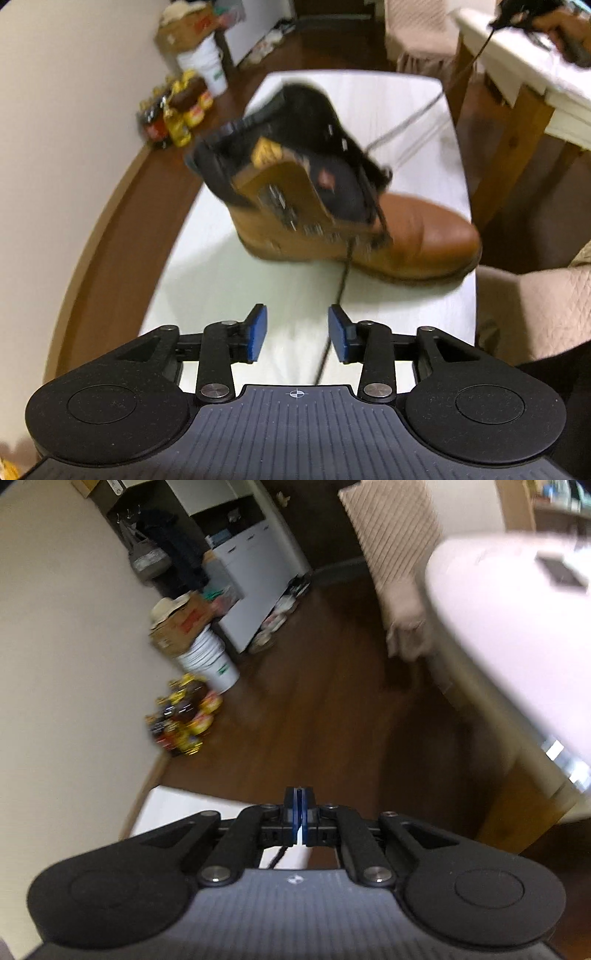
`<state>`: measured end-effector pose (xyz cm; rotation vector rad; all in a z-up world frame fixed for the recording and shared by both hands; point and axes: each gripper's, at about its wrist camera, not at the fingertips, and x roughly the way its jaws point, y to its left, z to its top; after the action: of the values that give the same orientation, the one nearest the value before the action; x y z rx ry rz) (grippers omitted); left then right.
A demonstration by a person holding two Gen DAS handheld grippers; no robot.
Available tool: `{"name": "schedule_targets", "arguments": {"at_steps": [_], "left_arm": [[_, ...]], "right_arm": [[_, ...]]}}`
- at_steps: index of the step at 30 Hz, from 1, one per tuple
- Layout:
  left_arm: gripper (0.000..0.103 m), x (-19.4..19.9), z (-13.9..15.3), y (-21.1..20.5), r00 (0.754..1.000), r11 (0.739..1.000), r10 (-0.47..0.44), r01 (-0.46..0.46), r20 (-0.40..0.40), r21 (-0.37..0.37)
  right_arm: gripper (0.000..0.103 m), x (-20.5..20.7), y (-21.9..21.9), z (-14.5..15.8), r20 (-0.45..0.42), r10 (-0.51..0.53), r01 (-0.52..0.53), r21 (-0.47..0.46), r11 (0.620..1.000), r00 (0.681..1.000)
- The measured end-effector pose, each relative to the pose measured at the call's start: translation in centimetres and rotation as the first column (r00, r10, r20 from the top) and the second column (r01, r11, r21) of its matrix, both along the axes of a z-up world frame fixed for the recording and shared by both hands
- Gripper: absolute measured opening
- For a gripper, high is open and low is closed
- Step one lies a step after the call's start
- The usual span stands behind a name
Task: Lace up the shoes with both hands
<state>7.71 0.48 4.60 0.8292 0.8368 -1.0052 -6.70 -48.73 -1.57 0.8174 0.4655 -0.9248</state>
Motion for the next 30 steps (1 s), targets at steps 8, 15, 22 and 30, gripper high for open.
{"name": "schedule_targets", "arguments": {"at_steps": [8,15,22,30], "left_arm": [[0.004,-1.0,-4.5,-1.5,0.998,0.998,-0.061,0.061,0.003,-0.014],[0.001,-1.1,-3.2,2.5,1.000,0.998,-0.025,0.025,0.005,-0.053],[0.002,-2.3,-2.0,6.6,1.000,0.994,0.019,-0.021,-0.018,-0.108],[0.012,-2.8,-1.6,6.9,0.998,0.983,0.049,-0.054,-0.033,-0.176]], "right_arm": [[0.003,0.2,2.8,3.7,-0.107,0.023,-0.032,-0.080,0.996,0.994],[0.003,0.7,6.8,3.2,-0.165,0.066,-0.077,-0.058,0.995,0.984],[0.003,2.7,10.1,1.6,-0.224,0.111,-0.124,-0.046,0.991,0.968],[0.003,0.4,14.7,4.9,-0.064,0.128,-0.128,0.010,0.992,0.990]]}}
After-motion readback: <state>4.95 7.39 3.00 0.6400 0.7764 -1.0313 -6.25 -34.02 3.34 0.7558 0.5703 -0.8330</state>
